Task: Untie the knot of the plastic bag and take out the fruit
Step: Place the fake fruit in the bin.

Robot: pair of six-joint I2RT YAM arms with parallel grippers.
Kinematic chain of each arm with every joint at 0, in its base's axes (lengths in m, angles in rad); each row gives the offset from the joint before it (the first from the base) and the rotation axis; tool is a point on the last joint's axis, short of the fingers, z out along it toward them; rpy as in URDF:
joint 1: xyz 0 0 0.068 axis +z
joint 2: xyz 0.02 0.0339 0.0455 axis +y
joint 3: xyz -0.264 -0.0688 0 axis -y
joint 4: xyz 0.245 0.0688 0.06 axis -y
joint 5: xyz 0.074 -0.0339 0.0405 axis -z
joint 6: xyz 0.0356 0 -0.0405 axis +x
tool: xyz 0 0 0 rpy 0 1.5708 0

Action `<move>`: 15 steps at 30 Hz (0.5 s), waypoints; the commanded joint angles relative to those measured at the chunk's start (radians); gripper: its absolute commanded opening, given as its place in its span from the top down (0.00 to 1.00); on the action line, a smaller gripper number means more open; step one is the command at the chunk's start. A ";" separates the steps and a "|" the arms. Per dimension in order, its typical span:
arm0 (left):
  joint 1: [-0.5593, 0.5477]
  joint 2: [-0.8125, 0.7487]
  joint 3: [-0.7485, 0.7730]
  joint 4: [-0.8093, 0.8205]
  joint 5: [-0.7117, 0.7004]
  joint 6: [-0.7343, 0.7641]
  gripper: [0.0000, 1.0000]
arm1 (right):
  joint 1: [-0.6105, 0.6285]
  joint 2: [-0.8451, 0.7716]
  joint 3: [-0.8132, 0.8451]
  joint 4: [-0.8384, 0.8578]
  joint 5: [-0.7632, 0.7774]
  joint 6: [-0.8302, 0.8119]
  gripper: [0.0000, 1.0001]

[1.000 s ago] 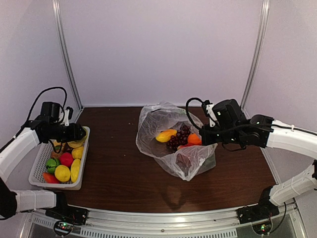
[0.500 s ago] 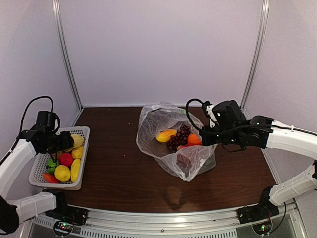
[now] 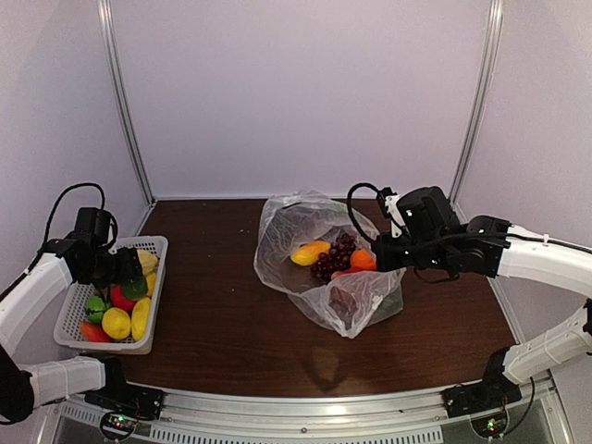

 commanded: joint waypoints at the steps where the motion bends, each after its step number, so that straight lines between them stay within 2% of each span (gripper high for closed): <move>1: 0.008 0.003 -0.011 0.019 0.014 0.001 0.17 | -0.004 -0.010 -0.008 -0.001 0.011 0.001 1.00; 9: 0.008 -0.027 -0.006 0.030 0.031 0.018 0.16 | -0.004 -0.004 -0.001 -0.004 0.008 0.001 1.00; 15: 0.008 -0.082 -0.006 0.082 0.181 0.083 0.16 | -0.004 -0.004 0.004 -0.010 0.011 -0.001 1.00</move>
